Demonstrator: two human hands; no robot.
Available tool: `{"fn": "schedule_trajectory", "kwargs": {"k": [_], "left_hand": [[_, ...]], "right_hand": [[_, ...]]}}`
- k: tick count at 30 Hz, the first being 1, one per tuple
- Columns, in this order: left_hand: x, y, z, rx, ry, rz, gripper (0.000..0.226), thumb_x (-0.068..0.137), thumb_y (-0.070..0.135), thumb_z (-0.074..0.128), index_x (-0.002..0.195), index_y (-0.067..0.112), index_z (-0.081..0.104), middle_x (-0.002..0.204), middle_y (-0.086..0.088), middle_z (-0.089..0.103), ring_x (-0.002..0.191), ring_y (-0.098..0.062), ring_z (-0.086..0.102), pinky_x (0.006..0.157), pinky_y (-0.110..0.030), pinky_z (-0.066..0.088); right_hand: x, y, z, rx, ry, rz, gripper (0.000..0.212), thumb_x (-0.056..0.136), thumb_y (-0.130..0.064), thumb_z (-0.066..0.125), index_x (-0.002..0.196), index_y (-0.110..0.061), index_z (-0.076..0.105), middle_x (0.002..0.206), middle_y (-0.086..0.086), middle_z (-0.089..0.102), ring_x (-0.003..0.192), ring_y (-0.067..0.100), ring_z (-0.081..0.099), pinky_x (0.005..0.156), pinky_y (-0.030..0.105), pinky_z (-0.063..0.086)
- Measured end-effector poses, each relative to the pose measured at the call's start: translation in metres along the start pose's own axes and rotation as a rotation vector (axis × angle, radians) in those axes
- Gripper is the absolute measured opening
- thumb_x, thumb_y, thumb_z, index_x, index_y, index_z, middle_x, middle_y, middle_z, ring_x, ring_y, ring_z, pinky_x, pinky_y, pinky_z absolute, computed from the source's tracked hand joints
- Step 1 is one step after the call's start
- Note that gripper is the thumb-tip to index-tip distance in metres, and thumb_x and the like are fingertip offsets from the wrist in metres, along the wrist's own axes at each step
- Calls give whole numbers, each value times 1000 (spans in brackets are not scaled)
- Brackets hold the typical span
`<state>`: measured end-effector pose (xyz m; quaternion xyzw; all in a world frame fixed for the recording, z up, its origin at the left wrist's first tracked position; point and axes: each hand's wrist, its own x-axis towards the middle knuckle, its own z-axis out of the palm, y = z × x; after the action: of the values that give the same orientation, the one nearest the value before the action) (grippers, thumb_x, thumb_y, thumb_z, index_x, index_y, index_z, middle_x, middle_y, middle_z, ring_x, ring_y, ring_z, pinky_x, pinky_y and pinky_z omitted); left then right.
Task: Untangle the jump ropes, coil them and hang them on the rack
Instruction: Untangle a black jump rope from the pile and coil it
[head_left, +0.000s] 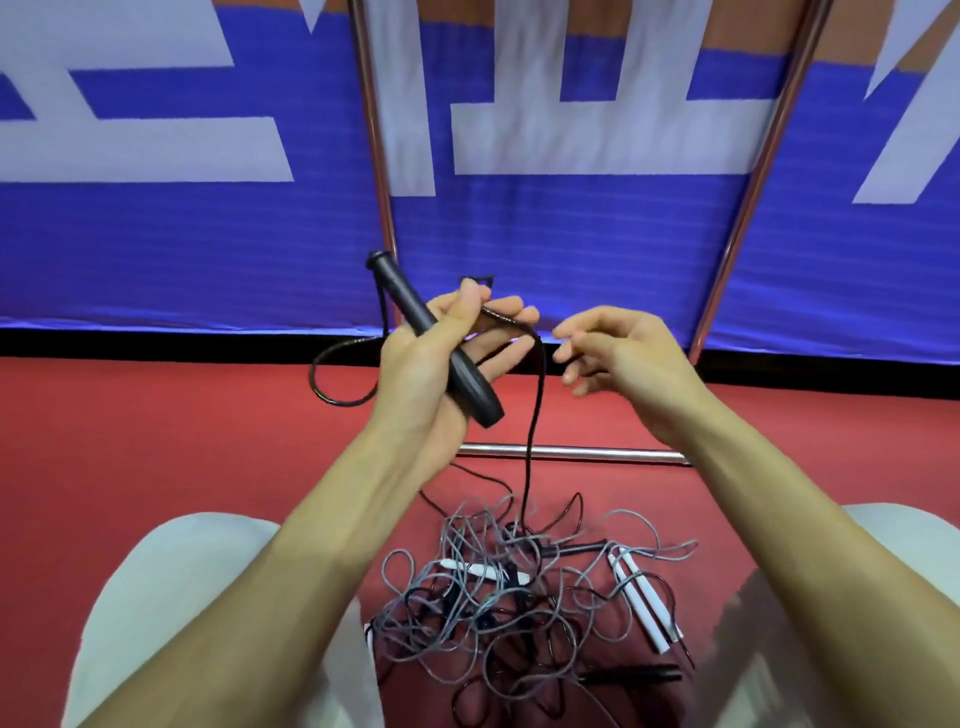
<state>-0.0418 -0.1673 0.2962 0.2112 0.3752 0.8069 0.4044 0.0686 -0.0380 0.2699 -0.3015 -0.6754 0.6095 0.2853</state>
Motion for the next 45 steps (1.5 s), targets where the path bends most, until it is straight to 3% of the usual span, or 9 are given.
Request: {"fn": "schedule_trajectory", "kwargs": {"k": [6,11,15,22,26,30,36,41,45], "left_hand": [[7,26,-12,-294,37,76,19,101,22,47,90,10,57,81,-1,73,84,-13,73,71,-24,58],[11,22,-24,-273,41,87,9,102,16,46,100,11,53,99,-8,74,97,-19,72,80,-27,58],[13,9,-30,58,87,55,23,99,9,53,121,15,55,118,-8,70,107,-21,69,91,-34,55],[9,-27,-28,647,36,-209,26,93,7,59,115,17,68,120,-3,69,110,-14,60,96,-34,44],[9,-30,-24,600,-50,-283,30,98,28,54,114,6,67,111,-11,73,107,-22,68,108,-44,41],[7,-31,-19,626,-145,-290,40,99,40,45,113,9,66,106,-9,74,100,-19,71,102,-34,45],[1,-38,-22,847,-207,-201,17,100,14,51,92,10,65,97,-11,74,82,-13,73,72,-20,54],[-2,-32,-18,675,-133,-120,13,98,14,54,91,6,62,87,-12,75,80,-26,75,65,-27,59],[0,-15,-12,388,-46,-16,11,98,14,53,90,7,58,85,-10,75,83,-28,74,72,-34,61]], "right_hand": [[-10,26,27,-501,-590,-28,21,92,2,54,97,-14,66,92,-6,66,84,1,61,80,16,48],[-6,33,38,-343,-300,43,24,98,0,44,83,-14,57,87,5,63,74,22,67,67,33,57],[-1,24,28,-157,-77,-34,24,98,3,38,89,-14,53,79,10,63,61,24,65,64,35,60],[-7,5,21,166,-145,-171,17,96,6,44,100,-10,49,73,11,66,60,29,67,63,40,60],[-5,-3,13,324,-86,-181,13,97,3,44,99,-10,46,71,9,65,58,30,68,58,35,58],[-4,-8,11,490,-37,-158,12,98,2,43,98,-10,45,69,7,67,54,27,67,56,33,58],[2,-14,0,778,121,-90,9,98,0,43,96,-8,46,73,9,69,58,25,68,60,30,57],[5,-4,1,622,233,23,4,98,-8,50,94,-6,50,83,12,66,62,22,70,58,26,56],[6,5,7,331,93,140,10,96,-5,49,96,-6,59,84,9,67,60,18,68,54,24,55]]}}
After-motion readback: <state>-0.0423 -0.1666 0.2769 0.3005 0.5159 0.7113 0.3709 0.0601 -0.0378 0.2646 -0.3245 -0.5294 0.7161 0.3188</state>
